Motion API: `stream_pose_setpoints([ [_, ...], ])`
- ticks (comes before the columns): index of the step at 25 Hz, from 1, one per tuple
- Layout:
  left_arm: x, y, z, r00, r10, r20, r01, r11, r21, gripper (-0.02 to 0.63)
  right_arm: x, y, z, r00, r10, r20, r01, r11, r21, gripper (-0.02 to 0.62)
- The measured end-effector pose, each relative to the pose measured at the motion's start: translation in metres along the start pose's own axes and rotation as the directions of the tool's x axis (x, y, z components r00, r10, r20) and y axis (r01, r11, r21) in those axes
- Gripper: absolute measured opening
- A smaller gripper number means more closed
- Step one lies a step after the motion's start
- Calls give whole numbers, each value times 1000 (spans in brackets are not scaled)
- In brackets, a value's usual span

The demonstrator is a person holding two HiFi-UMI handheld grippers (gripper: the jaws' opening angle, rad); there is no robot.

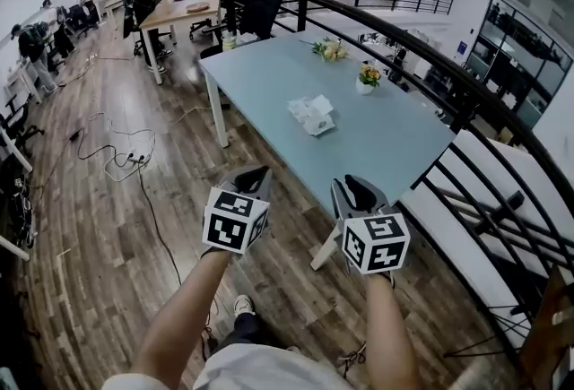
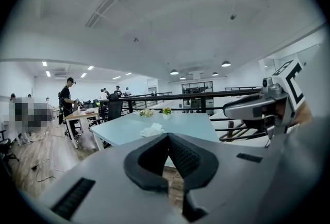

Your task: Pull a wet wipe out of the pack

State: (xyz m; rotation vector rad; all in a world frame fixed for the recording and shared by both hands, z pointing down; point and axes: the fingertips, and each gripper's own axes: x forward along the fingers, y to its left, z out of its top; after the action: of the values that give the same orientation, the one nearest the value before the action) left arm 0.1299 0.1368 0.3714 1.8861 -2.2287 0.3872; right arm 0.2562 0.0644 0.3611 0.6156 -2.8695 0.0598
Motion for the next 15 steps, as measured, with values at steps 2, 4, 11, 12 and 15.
stream_pose_setpoints([
  [2, 10, 11, 4, 1000, -10, 2, 10, 1000, 2, -5, 13, -2, 5, 1000, -10, 1, 10, 1000, 3, 86],
  [4, 20, 23, 7, 1000, -23, 3, 23, 1000, 6, -5, 26, -3, 9, 1000, -24, -1, 24, 1000, 6, 90],
  [11, 52, 65, 14, 998, -63, 16, 63, 998, 19, -4, 73, -4, 16, 998, -60, -10, 61, 998, 25, 134],
  [12, 56, 70, 15, 997, -69, 16, 68, 997, 20, -5, 79, -4, 17, 998, -67, -12, 67, 997, 27, 139],
  [15, 68, 88, 19, 996, -87, 14, 87, 996, 22, -4, 96, -5, 23, 996, -86, -15, 87, 995, 38, 151],
])
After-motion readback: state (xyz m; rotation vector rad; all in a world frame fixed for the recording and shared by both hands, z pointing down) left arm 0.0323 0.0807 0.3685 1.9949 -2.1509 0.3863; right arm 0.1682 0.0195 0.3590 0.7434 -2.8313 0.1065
